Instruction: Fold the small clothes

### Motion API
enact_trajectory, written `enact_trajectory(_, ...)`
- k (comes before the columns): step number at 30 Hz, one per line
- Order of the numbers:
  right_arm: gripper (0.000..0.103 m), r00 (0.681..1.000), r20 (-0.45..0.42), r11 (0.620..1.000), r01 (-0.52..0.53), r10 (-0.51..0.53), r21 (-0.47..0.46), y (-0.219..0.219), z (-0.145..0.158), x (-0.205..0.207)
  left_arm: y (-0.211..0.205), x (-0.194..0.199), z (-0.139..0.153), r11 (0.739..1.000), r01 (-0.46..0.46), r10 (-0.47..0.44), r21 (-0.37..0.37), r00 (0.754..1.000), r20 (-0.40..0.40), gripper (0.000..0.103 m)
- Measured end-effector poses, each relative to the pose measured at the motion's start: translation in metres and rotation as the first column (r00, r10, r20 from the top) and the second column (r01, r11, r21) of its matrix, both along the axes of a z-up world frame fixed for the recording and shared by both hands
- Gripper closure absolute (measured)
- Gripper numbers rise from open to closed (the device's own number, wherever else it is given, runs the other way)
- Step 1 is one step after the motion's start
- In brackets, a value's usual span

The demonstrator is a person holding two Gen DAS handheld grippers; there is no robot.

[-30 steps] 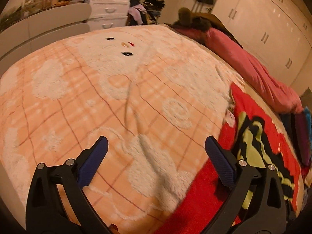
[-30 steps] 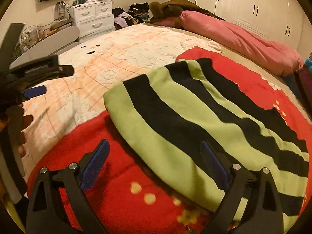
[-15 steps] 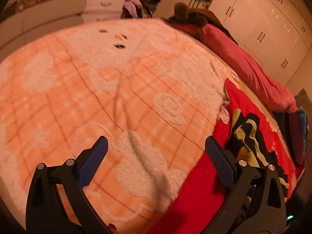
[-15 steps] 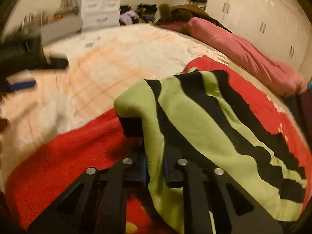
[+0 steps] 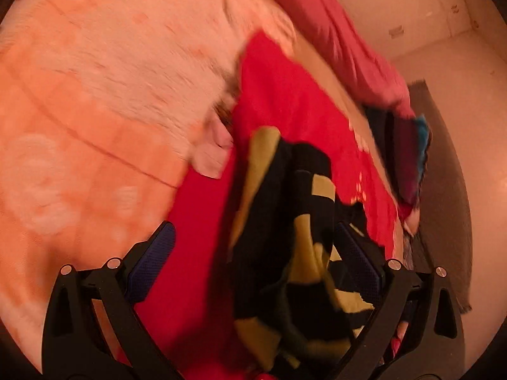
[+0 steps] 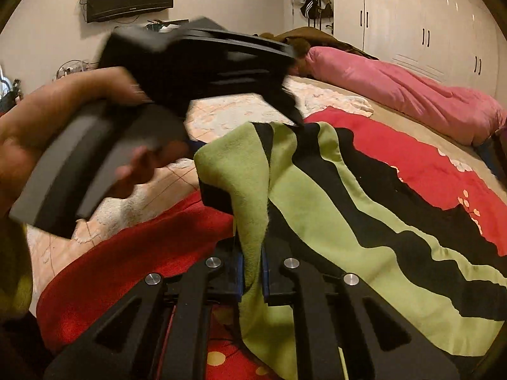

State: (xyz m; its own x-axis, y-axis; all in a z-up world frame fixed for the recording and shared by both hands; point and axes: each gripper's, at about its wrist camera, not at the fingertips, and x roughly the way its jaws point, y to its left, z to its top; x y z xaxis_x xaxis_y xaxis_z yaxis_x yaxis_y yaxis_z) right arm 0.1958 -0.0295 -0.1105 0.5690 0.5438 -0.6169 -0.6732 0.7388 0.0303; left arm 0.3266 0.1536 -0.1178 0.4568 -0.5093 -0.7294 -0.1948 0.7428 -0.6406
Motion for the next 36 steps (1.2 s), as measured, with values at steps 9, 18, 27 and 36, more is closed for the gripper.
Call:
enact_trajectory(9,0.096,0.999,-0.036,0.999,0.000,0.001,0.033,-0.004,0.003,0.012,-0.031,0.006,-0.009,0.999,0.047,-0.047,-0.013,0.999,0.012,0.078)
enact_trajectory(18,0.096,0.999,-0.015,0.985,0.047,-0.045,0.166,-0.063,0.039,-0.001,-0.088,-0.006,0.061,0.990,0.082,-0.097,0.119,0.987,0.128,0.092)
enact_trajectory(27,0.096,0.983,-0.054,0.945,0.182,-0.174,0.271,-0.162,0.062,-0.019,-0.190,-0.010,0.095,0.975,0.152,-0.179,0.160,0.969,0.168,0.092)
enact_trajectory(36,0.096,0.943,-0.168,0.900,0.325,-0.286,0.290,-0.242,0.037,-0.035,-0.296,-0.011,0.066,0.938,0.255,-0.284,0.237,0.954,0.099,0.088)
